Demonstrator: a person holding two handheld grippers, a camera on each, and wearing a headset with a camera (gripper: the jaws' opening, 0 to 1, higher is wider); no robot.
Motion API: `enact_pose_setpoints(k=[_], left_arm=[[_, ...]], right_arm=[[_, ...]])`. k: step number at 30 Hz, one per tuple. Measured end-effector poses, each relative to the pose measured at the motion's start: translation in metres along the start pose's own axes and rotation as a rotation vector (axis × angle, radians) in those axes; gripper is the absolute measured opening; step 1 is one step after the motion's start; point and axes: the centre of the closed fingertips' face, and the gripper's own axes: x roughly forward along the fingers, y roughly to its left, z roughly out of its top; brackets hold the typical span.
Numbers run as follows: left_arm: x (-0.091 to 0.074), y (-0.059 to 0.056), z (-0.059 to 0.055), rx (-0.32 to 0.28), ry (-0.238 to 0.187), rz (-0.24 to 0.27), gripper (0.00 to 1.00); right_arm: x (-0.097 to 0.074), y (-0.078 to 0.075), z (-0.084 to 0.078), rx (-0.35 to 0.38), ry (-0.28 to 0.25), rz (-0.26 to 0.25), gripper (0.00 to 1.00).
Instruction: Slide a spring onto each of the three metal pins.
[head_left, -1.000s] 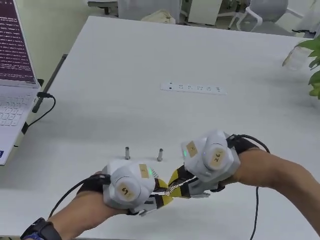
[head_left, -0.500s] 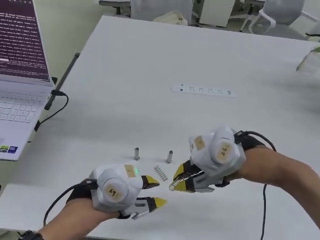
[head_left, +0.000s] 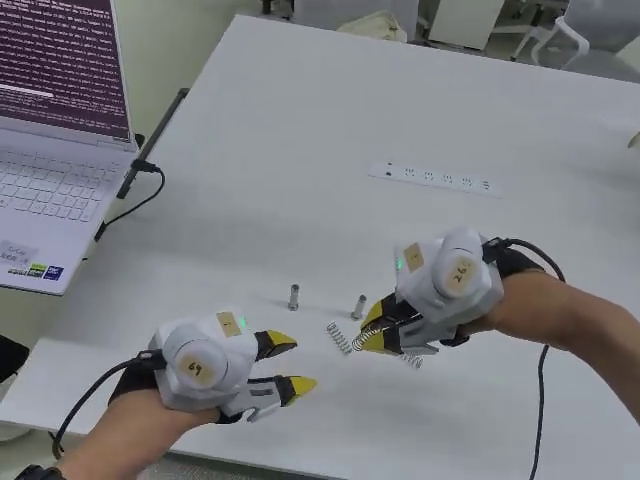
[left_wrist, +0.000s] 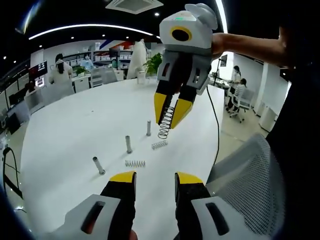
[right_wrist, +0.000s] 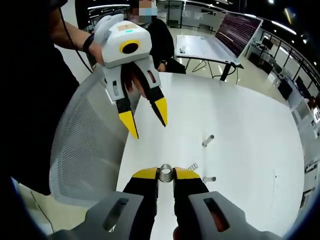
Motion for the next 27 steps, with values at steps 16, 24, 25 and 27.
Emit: enact_pose_setpoints(k=[16, 24, 25, 27], left_arm=[[-0.027, 0.025, -0.019, -0.059, -0.001, 0.081, 0.33], [-0.04, 0.037, -0.026, -0.091, -0.005, 0.12, 0.37], [-0.041, 0.038, -0.027, -0.095, -0.007, 0.127, 0.37], [-0.043, 0.04, -0.029, -0.101, -0.006, 0.134, 0.38]], right_arm=[[0.014, -0.03, 0.013, -0.043, 0.03, 0.011, 0.08], [0.023, -0.047, 0.02, -0.073, 0.052, 0.019, 0.08], [0.024, -0.05, 0.022, -0.077, 0.054, 0.019, 0.08], [0.026, -0.054, 0.024, -0.081, 0.056, 0.017, 0.08]])
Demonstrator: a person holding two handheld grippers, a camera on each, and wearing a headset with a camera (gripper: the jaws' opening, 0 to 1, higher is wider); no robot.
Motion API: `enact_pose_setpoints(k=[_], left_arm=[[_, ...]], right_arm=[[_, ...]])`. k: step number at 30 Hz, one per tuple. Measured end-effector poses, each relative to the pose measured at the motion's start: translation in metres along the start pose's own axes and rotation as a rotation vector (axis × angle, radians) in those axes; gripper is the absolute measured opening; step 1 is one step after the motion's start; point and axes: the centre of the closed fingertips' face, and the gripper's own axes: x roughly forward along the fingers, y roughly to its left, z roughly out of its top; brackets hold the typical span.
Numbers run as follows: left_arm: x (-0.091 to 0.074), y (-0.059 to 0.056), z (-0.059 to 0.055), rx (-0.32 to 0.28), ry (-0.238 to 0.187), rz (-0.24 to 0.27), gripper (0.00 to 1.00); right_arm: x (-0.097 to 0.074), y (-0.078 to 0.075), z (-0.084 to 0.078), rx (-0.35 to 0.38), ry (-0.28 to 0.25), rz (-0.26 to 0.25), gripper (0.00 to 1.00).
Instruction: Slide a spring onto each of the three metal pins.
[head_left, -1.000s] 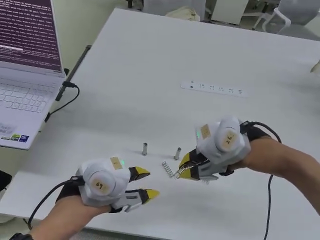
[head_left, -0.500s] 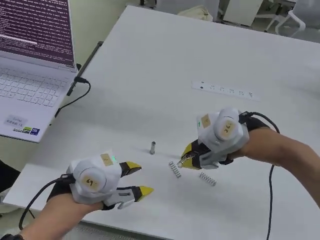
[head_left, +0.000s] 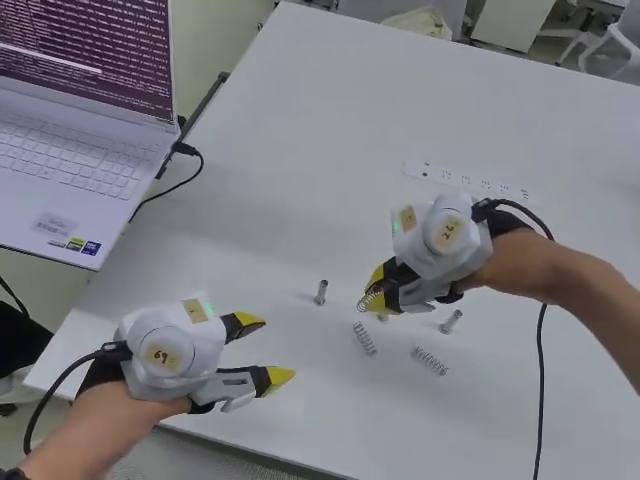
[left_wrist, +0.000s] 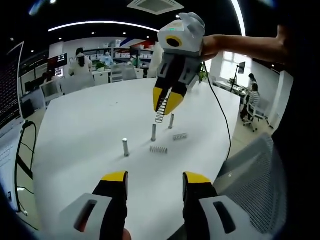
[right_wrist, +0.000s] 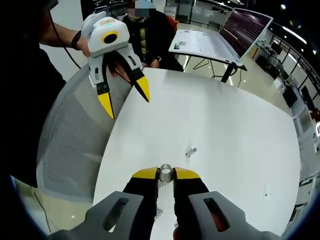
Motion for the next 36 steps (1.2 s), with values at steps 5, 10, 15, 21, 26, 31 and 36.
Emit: enact_pose_setpoints(k=[5, 10, 15, 21, 26, 31, 36], left_arm=[[-0.004, 0.004, -0.002, -0.012, -0.003, 0.014, 0.39], [-0.007, 0.008, -0.005, -0.024, -0.006, 0.026, 0.41], [-0.01, 0.01, -0.006, -0.036, -0.01, 0.038, 0.42], [-0.012, 0.013, -0.007, -0.047, -0.013, 0.052, 0.45], [-0.015, 0.016, -0.008, -0.057, -0.017, 0.062, 0.48], [-0.018, 0.019, -0.01, -0.071, -0.017, 0.07, 0.5], [-0.021, 0.02, -0.011, -0.076, -0.018, 0.077, 0.51]], right_arm=[[0.01, -0.01, 0.001, -0.015, 0.007, 0.006, 0.08], [0.018, -0.018, 0.0, -0.021, 0.02, 0.011, 0.08], [0.026, -0.027, 0.002, -0.024, 0.028, 0.007, 0.08], [0.039, -0.037, 0.0, -0.029, 0.05, 0.003, 0.08], [0.047, -0.043, 0.005, -0.028, 0.046, 0.005, 0.08], [0.055, -0.049, 0.007, -0.039, 0.054, 0.005, 0.08], [0.059, -0.054, 0.008, -0.045, 0.063, 0.008, 0.08]])
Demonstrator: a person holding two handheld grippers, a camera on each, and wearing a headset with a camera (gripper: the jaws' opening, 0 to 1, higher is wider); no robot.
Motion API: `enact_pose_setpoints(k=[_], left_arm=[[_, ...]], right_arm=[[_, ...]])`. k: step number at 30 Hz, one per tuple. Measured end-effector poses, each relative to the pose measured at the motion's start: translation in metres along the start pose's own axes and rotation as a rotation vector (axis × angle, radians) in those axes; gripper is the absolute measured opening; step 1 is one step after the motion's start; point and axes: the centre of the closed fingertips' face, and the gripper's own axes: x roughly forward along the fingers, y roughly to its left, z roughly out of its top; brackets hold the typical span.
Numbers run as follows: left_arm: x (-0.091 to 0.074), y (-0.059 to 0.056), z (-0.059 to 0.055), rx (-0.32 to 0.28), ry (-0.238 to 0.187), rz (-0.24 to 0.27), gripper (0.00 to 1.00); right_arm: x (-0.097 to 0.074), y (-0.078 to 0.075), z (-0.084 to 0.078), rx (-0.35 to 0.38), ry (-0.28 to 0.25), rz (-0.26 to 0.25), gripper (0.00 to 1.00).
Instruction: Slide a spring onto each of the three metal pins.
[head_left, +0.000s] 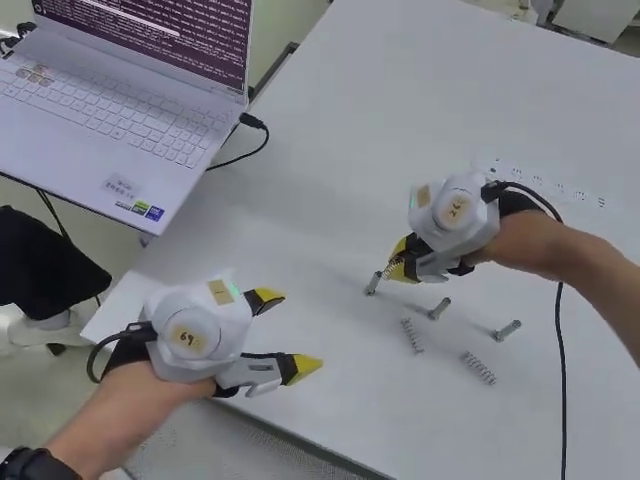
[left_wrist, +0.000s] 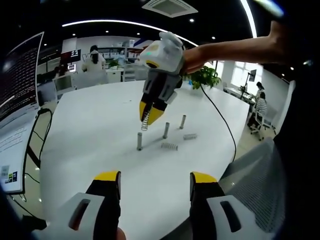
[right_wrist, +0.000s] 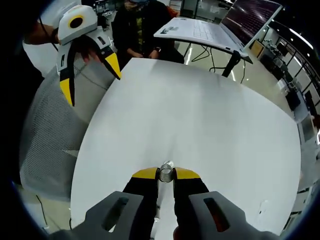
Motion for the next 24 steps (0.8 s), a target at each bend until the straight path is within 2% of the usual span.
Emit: enact_pose_setpoints(k=[14, 24], left_arm=[[-0.003, 0.009, 0.001, -0.019, 0.0, 0.017, 0.5], [-0.001, 0.01, 0.0, -0.032, 0.004, 0.021, 0.5]], right_arm=[[0.009, -0.005, 0.0, -0.031, 0.028, 0.027, 0.08], [0.014, -0.006, -0.004, -0.042, 0.043, 0.045, 0.08]])
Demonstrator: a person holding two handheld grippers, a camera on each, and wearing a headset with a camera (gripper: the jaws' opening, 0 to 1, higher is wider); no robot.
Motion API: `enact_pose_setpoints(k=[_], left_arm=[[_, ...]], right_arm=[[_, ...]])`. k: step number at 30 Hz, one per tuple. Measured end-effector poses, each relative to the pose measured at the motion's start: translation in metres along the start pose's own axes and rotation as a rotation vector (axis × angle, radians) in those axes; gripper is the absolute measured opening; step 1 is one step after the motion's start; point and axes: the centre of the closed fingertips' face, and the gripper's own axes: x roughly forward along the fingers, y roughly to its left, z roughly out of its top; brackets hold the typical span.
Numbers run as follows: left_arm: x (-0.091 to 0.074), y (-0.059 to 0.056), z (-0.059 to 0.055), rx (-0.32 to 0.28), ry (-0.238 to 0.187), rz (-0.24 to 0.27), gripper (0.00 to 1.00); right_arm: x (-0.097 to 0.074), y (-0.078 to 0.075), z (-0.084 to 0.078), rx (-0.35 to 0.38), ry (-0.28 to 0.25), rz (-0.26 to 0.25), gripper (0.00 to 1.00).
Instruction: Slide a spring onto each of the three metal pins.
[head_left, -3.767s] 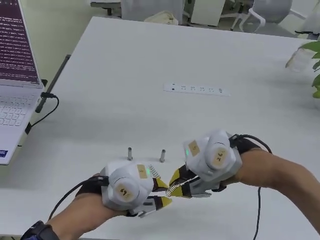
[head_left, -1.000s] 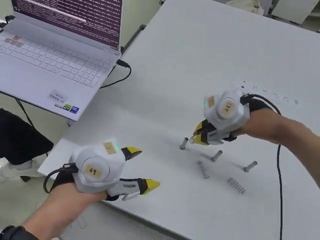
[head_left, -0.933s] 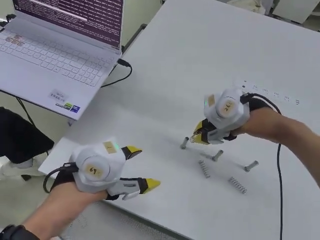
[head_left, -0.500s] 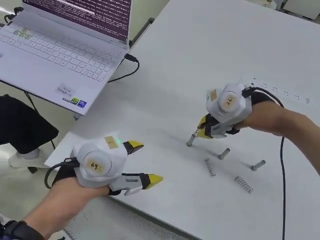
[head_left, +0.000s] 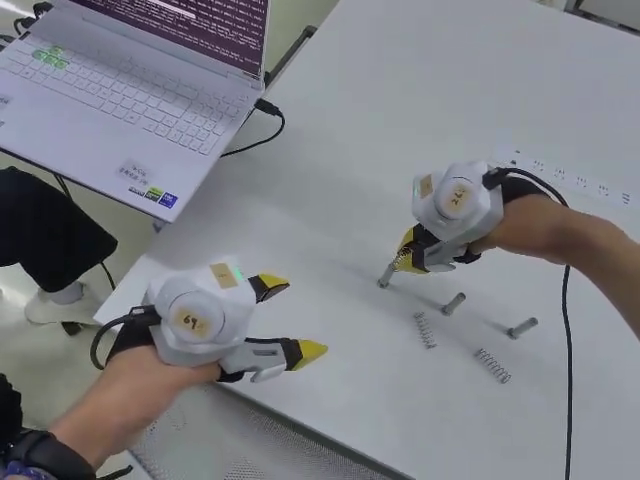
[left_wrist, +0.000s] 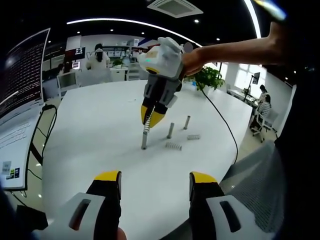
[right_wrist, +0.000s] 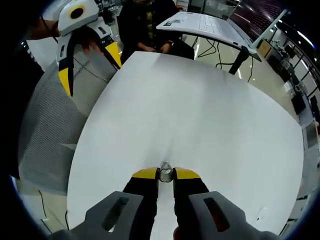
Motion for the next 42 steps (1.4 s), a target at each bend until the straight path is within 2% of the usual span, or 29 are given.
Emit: enact_pose_setpoints(k=[8, 30, 42], left_arm=[[0.002, 0.0, -0.001, -0.009, 0.004, -0.001, 0.5], [0.003, 0.003, -0.005, -0.027, 0.008, 0.007, 0.5], [0.001, 0.006, -0.003, -0.027, 0.006, 0.013, 0.5]], right_arm=[[0.004, -0.002, 0.001, -0.001, -0.003, 0.007, 0.08], [0.021, 0.0, -0.004, -0.032, 0.045, 0.032, 0.09], [0.031, 0.0, -0.008, -0.047, 0.067, 0.04, 0.09]])
